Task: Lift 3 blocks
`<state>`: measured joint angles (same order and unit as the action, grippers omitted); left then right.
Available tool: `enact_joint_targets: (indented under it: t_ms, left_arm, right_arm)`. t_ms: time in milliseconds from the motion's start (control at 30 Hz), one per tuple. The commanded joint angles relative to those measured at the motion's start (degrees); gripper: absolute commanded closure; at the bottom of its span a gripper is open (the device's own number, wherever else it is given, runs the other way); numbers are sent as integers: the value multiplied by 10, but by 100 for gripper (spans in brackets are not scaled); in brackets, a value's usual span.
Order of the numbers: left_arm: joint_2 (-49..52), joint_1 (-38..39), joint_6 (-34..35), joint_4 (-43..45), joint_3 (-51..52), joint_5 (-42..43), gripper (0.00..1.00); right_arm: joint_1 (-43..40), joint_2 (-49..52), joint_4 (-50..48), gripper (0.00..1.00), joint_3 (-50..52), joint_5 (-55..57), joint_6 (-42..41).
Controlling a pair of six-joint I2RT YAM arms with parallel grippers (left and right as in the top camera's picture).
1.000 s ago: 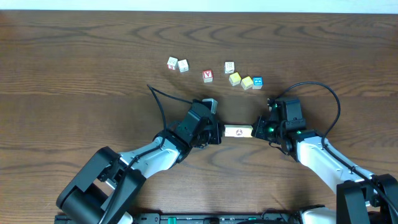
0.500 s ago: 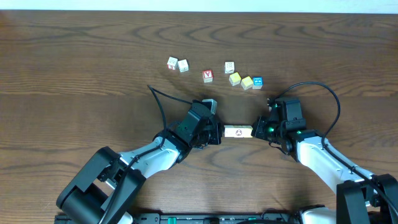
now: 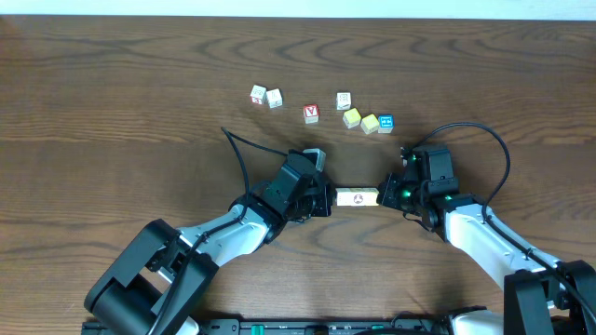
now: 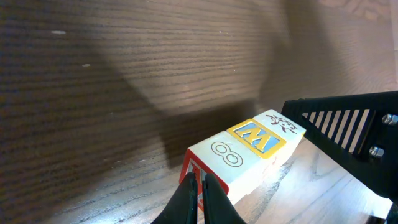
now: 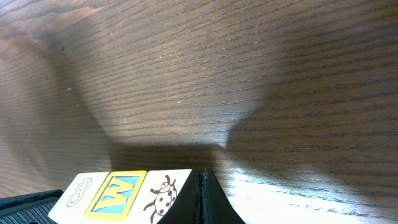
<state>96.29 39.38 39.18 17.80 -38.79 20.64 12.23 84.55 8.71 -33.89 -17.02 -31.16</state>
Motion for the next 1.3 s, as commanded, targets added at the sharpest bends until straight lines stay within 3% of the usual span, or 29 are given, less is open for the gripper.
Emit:
enact_joint_targets:
  t_ms: [0,1267]
  left_arm:
    - [-15,3,2,6,-12,30,93]
    - [-61,3,17,-10,-12,42,93]
  right_arm:
    - [6,-9,-3,99,1,-60,3]
    - [6,-57,15,99,-7,-107,-16]
